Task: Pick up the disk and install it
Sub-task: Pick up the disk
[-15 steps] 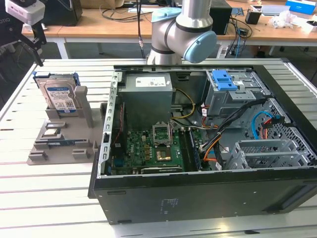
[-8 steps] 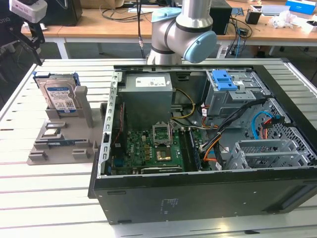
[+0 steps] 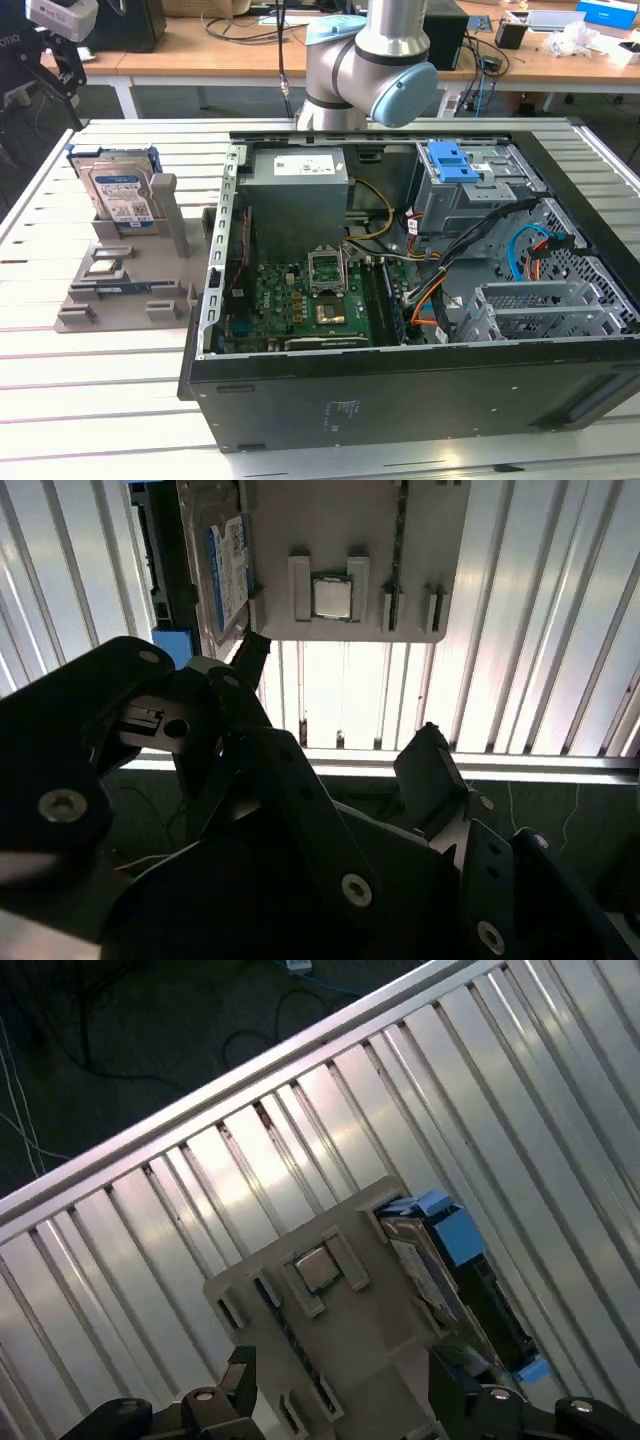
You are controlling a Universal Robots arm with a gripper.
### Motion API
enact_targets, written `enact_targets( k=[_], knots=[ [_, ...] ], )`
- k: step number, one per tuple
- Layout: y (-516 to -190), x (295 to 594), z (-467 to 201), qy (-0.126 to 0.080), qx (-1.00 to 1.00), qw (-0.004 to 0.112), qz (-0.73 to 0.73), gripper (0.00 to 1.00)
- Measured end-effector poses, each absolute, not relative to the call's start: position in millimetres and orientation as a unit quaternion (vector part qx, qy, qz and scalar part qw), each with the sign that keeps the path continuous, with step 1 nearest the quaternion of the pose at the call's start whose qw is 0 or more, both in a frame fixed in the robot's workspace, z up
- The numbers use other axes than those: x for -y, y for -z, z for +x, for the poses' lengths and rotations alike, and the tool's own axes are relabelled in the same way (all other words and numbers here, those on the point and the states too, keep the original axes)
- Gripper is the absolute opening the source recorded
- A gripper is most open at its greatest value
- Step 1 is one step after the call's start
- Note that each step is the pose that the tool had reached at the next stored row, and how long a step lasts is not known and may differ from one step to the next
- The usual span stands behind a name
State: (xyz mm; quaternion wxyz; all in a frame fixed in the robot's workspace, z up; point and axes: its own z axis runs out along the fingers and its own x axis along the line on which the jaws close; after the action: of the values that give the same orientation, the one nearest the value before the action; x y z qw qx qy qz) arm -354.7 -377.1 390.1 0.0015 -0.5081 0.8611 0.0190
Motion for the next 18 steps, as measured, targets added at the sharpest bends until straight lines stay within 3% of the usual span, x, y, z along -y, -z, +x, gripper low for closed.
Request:
enact_targets(
  k=[18],
  knots=[
    [-390.1,376.9,-354.7,-0.017,-0.735,-0.003,-0.678,0.78]
  ],
)
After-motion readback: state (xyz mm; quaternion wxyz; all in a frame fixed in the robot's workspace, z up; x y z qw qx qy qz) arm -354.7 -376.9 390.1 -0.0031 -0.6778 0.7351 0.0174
